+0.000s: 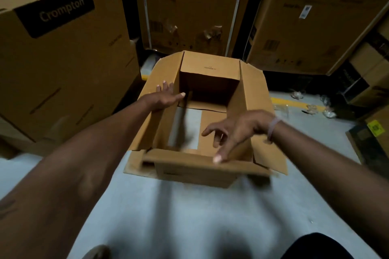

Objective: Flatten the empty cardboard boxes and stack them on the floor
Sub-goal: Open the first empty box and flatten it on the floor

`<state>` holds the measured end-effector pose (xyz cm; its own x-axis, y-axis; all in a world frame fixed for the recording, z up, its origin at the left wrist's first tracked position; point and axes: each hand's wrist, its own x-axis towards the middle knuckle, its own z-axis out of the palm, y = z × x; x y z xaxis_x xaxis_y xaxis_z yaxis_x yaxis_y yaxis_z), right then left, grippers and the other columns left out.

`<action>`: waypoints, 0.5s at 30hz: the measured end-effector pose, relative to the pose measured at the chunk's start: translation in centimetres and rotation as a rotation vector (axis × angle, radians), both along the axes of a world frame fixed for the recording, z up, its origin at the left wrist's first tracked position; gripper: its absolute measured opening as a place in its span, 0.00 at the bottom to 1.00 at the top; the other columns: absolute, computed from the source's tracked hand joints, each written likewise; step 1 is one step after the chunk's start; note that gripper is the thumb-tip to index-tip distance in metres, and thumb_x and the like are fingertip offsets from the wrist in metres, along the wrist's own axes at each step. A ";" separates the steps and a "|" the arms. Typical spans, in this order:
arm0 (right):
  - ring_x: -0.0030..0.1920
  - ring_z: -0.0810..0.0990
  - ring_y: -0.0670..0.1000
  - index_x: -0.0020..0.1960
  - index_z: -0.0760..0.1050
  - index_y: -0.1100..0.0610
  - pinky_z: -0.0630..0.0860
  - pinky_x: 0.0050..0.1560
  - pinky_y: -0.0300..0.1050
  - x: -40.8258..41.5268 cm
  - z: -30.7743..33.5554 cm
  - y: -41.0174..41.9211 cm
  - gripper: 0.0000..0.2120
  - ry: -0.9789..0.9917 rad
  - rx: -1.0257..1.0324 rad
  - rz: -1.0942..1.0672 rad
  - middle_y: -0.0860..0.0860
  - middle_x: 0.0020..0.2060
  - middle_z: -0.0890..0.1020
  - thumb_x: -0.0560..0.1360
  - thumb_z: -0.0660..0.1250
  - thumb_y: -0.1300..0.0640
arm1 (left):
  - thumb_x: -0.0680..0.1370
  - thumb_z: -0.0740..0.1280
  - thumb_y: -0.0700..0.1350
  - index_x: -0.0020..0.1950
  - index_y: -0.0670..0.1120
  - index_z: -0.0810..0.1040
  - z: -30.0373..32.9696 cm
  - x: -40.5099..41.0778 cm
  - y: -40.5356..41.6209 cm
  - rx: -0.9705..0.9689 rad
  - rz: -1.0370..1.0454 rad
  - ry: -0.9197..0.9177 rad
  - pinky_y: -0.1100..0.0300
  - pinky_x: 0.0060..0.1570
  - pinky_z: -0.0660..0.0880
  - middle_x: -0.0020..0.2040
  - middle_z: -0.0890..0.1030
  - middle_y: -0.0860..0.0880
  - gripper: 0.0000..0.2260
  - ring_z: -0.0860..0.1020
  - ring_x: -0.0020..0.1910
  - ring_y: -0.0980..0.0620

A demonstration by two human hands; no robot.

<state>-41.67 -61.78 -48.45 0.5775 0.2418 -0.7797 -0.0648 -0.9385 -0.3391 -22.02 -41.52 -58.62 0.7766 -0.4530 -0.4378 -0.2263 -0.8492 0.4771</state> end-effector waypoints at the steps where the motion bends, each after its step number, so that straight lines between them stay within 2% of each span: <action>1: 0.75 0.69 0.53 0.83 0.54 0.42 0.68 0.74 0.58 -1.0 -2.4 0.8 0.57 -0.052 -0.116 0.058 0.48 0.76 0.70 0.62 0.79 0.29 | 0.84 0.53 0.66 0.84 0.47 0.36 -0.4 -0.5 -0.3 0.046 -0.014 -0.062 0.34 0.78 0.41 0.83 0.32 0.45 0.40 0.34 0.82 0.39; 2: 0.78 0.62 0.56 0.83 0.49 0.41 0.64 0.76 0.60 -2.1 -4.8 1.5 0.63 -0.127 -0.198 0.081 0.48 0.80 0.62 0.58 0.78 0.26 | 0.84 0.55 0.65 0.84 0.47 0.35 -0.9 -1.0 -0.5 0.066 -0.012 -0.120 0.34 0.77 0.40 0.82 0.31 0.45 0.41 0.34 0.81 0.39; 4: 0.80 0.56 0.59 0.84 0.48 0.44 0.63 0.77 0.61 -3.6 -8.9 2.2 0.65 -0.286 -0.231 0.056 0.50 0.81 0.55 0.58 0.78 0.26 | 0.84 0.58 0.62 0.84 0.46 0.34 -1.8 -1.6 -0.8 0.055 0.008 -0.209 0.33 0.77 0.38 0.82 0.31 0.44 0.42 0.32 0.81 0.39; 7: 0.81 0.54 0.60 0.83 0.56 0.43 0.63 0.77 0.60 -4.2 -11.8 2.4 0.55 -0.416 -0.169 -0.016 0.53 0.82 0.55 0.63 0.78 0.30 | 0.84 0.60 0.59 0.83 0.46 0.33 -2.7 -2.0 -1.0 0.060 0.022 -0.295 0.33 0.76 0.36 0.82 0.31 0.44 0.42 0.32 0.81 0.38; 9: 0.82 0.51 0.60 0.82 0.58 0.40 0.59 0.79 0.61 -4.4 -11.6 2.5 0.51 -0.410 -0.130 0.000 0.52 0.83 0.53 0.66 0.77 0.32 | 0.84 0.61 0.58 0.83 0.45 0.34 -2.9 -2.1 -1.1 0.082 0.032 -0.342 0.33 0.76 0.36 0.83 0.32 0.44 0.42 0.32 0.81 0.38; 11: 0.81 0.55 0.60 0.82 0.57 0.39 0.61 0.79 0.58 -4.7 -10.7 2.9 0.48 -0.287 -0.073 -0.008 0.52 0.83 0.55 0.69 0.77 0.35 | 0.84 0.63 0.56 0.84 0.45 0.37 -2.9 -2.1 -1.3 0.095 0.046 -0.384 0.32 0.77 0.36 0.83 0.33 0.43 0.41 0.32 0.81 0.37; 13: 0.78 0.65 0.57 0.83 0.56 0.40 0.65 0.76 0.53 -5.5 -10.0 3.9 0.47 -0.164 0.011 -0.054 0.51 0.80 0.63 0.71 0.76 0.36 | 0.83 0.65 0.54 0.84 0.44 0.44 -2.8 -2.0 -1.5 0.095 0.056 -0.432 0.33 0.77 0.37 0.84 0.37 0.42 0.39 0.34 0.81 0.36; 15: 0.73 0.73 0.54 0.81 0.60 0.41 0.69 0.73 0.51 -6.8 -10.1 6.1 0.42 -0.079 0.134 -0.089 0.48 0.75 0.72 0.72 0.74 0.35 | 0.82 0.67 0.50 0.82 0.43 0.51 -2.7 -1.9 -1.7 0.080 0.040 -0.456 0.33 0.78 0.39 0.84 0.42 0.41 0.35 0.38 0.82 0.35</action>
